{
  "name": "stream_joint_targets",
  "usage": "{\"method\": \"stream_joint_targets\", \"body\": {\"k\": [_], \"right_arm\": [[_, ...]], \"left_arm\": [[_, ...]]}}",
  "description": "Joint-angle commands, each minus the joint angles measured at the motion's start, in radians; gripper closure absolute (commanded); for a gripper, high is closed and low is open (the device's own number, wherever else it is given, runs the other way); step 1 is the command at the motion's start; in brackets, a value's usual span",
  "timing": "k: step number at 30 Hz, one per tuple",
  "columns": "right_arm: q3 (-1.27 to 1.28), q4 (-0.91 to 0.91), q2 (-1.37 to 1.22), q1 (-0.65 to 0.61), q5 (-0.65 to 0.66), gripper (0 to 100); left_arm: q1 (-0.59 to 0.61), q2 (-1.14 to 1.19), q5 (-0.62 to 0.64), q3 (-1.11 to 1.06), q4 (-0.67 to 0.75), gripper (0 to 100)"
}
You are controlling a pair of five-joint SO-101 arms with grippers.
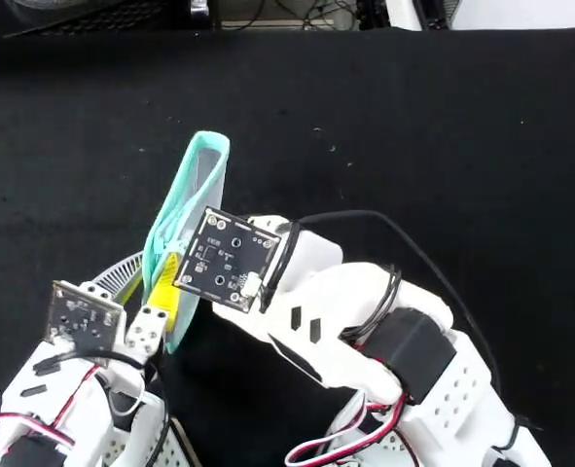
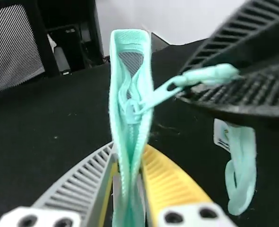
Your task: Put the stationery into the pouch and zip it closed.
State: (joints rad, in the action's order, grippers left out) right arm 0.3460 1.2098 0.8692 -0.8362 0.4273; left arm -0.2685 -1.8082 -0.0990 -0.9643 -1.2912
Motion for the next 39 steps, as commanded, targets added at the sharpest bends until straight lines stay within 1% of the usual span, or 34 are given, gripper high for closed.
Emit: {"method": "stream_joint_targets", "body": {"k": [1,4,8,12,14,17,19,21,26,33,37,39], "right_arm": [[0.018,0.003,0.030,-0.008,-0.014,98.6],[0.039,0.003,0.030,-0.008,-0.014,98.6],[0.038,0.003,0.030,-0.008,-0.014,98.5],[0.036,0.003,0.030,-0.008,-0.014,98.5],[0.036,0.003,0.030,-0.008,-0.014,98.5],[0.035,0.003,0.030,-0.008,-0.014,98.5],[0.033,0.003,0.030,-0.008,-0.014,98.4],[0.016,0.003,0.030,-0.008,-0.014,98.4],[-0.030,0.031,0.068,-0.009,-0.015,98.3],[-0.030,0.031,0.081,-0.009,-0.015,98.2],[-0.028,0.031,0.076,-0.009,-0.015,90.6],[-0.027,0.031,0.076,-0.009,-0.015,90.2]], "left_arm": [[-0.012,-0.005,-0.052,0.054,0.012,97],[-0.015,-0.005,-0.081,0.045,-0.015,97],[-0.013,-0.006,-0.083,0.062,-0.006,96],[-0.013,-0.005,-0.075,0.067,0.035,87],[-0.013,-0.005,-0.049,0.062,0.051,84],[-0.013,-0.005,-0.006,0.056,0.044,89],[-0.018,-0.005,-0.009,0.048,0.044,95],[-0.019,-0.005,-0.040,0.038,0.044,97],[-0.015,-0.005,-0.060,-0.012,0.049,97],[-0.019,-0.005,-0.061,-0.013,0.052,97],[-0.019,-0.005,-0.061,-0.013,0.052,97],[-0.019,-0.005,-0.061,-0.013,0.052,97]]}}
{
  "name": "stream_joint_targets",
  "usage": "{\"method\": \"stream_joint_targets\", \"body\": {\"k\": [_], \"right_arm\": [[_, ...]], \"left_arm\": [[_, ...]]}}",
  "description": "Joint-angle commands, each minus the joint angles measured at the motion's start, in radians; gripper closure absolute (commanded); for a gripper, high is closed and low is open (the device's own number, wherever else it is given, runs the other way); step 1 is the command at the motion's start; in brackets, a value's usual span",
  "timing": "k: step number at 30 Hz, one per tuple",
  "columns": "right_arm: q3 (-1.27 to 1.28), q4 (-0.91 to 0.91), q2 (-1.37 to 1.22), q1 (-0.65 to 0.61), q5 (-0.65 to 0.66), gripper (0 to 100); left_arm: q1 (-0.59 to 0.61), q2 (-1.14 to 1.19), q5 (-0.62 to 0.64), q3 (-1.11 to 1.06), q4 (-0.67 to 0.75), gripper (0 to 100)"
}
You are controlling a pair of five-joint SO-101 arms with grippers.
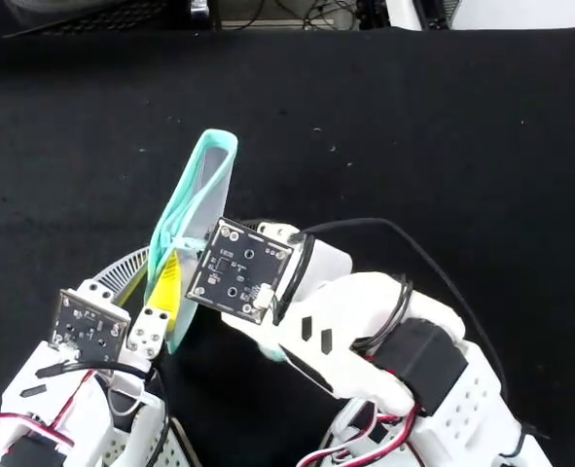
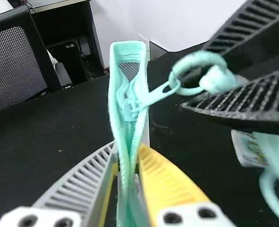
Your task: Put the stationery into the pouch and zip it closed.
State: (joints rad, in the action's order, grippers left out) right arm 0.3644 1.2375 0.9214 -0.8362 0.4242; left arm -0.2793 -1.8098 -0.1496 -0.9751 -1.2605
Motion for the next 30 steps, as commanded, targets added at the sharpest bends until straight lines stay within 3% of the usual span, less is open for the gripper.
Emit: {"method": "stream_joint_targets", "body": {"k": [1,19,24,30], "right_arm": [[-0.045,0.003,0.024,-0.009,-0.012,91.0],[-0.015,0.003,0.025,-0.060,-0.012,92.9],[0.018,0.000,0.024,-0.061,-0.014,85.2],[0.061,-0.034,0.030,-0.061,-0.014,89.2]], "left_arm": [[-0.008,-0.003,-0.011,-0.002,0.020,97],[-0.008,-0.006,-0.011,-0.002,0.014,97],[-0.008,-0.006,-0.011,0.001,0.014,97],[-0.007,-0.006,-0.011,-0.002,0.012,97]]}}
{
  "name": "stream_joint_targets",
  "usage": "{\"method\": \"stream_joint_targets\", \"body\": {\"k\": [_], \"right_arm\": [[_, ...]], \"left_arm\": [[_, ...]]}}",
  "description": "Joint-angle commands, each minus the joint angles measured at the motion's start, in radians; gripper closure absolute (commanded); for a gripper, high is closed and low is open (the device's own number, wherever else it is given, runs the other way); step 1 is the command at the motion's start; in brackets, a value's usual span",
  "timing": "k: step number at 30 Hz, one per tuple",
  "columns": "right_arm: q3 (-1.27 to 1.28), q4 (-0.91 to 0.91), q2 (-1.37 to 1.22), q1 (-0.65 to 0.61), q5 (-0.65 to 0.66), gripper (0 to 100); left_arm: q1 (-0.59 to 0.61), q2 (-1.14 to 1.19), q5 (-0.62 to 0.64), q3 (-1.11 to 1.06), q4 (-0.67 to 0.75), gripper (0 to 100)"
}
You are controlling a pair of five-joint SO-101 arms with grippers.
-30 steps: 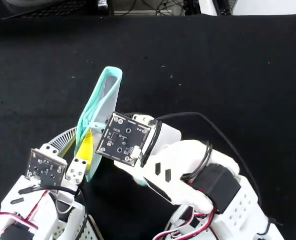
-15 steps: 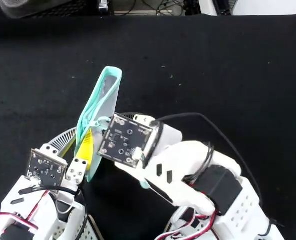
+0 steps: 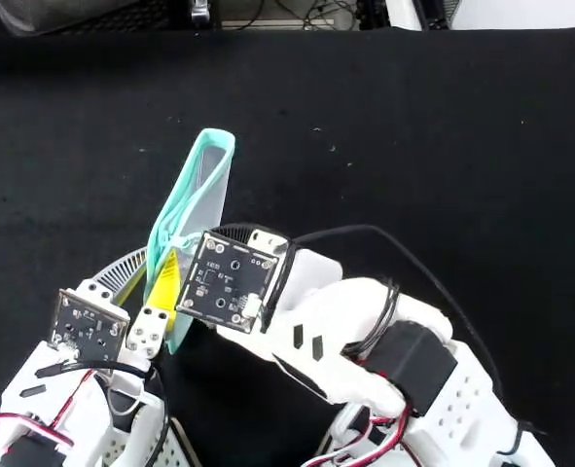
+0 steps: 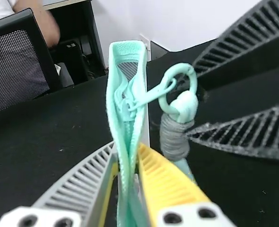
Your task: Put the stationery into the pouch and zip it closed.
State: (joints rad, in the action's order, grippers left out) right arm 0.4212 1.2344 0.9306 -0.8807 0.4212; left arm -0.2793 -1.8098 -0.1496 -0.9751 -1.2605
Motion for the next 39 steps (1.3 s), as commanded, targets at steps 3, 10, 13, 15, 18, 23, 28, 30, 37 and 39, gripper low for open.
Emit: {"method": "stream_joint_targets", "body": {"k": [3,10,13,15,18,23,28,30,37,39], "right_arm": [[0.005,-0.052,0.018,-0.017,-0.011,90.3],[-0.031,-0.075,0.016,-0.017,-0.011,90.0],[-0.045,-0.080,0.015,-0.017,-0.011,90.3],[-0.042,-0.080,0.015,-0.017,-0.011,90.3],[-0.045,-0.078,0.018,-0.017,-0.011,90.4],[-0.074,-0.071,0.021,-0.017,-0.034,90.0],[-0.093,-0.072,0.015,-0.017,-0.052,90.0],[-0.093,-0.072,0.013,-0.017,-0.052,90.0],[-0.068,-0.072,-0.025,-0.035,-0.057,90.0],[-0.056,-0.075,-0.051,-0.064,-0.057,89.9]], "left_arm": [[-0.007,-0.006,-0.011,-0.002,0.012,97],[-0.007,-0.008,-0.012,0.005,-0.034,97],[-0.002,-0.008,-0.012,0.005,-0.034,97],[-0.004,-0.008,-0.012,0.005,-0.032,97],[-0.007,-0.008,-0.012,0.005,-0.032,97],[-0.004,-0.008,-0.012,0.004,-0.034,97],[-0.002,-0.008,-0.012,0.002,-0.034,97],[-0.004,-0.008,-0.012,0.005,-0.035,97],[-0.007,-0.008,-0.011,0.005,-0.035,97],[-0.007,-0.008,-0.011,0.005,-0.035,97]]}}
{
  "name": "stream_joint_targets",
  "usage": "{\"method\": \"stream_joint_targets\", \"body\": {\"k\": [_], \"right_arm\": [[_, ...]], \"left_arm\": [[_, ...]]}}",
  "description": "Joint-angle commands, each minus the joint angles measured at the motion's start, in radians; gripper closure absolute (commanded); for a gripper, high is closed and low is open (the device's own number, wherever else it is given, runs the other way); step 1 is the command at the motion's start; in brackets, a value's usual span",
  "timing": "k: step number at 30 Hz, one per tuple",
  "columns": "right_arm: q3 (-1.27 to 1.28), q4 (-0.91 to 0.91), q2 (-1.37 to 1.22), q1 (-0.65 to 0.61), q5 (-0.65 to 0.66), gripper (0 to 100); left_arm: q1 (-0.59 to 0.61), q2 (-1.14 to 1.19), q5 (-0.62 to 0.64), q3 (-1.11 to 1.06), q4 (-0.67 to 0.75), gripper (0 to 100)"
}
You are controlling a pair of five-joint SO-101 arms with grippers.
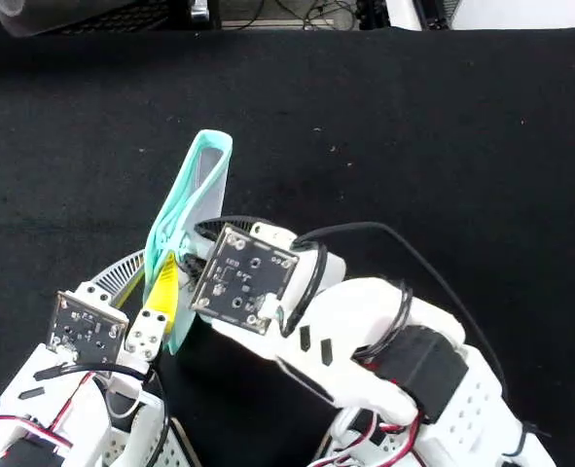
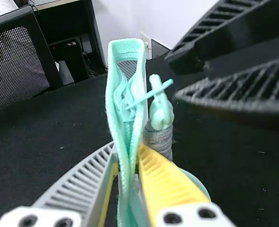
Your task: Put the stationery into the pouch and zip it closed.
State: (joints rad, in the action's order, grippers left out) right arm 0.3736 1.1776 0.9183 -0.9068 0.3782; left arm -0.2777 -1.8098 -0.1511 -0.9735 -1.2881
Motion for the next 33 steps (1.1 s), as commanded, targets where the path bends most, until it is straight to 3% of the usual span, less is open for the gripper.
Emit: {"method": "stream_joint_targets", "body": {"k": [1,17,19,28,33], "right_arm": [[-0.008,-0.021,-0.051,-0.049,-0.014,89.9],[-0.007,-0.100,-0.088,-0.051,-0.011,91.1],[-0.010,-0.100,-0.085,-0.026,-0.006,98.3],[-0.022,-0.101,0.031,0.107,-0.006,98.6],[-0.018,-0.101,0.031,0.120,-0.006,98.6]], "left_arm": [[-0.004,-0.008,-0.009,0.002,-0.009,97],[-0.010,-0.008,-0.009,0.004,-0.009,97],[-0.010,-0.008,-0.009,0.004,-0.009,97],[-0.010,-0.008,-0.009,0.004,-0.009,97],[-0.010,-0.008,-0.008,0.004,-0.012,97]]}}
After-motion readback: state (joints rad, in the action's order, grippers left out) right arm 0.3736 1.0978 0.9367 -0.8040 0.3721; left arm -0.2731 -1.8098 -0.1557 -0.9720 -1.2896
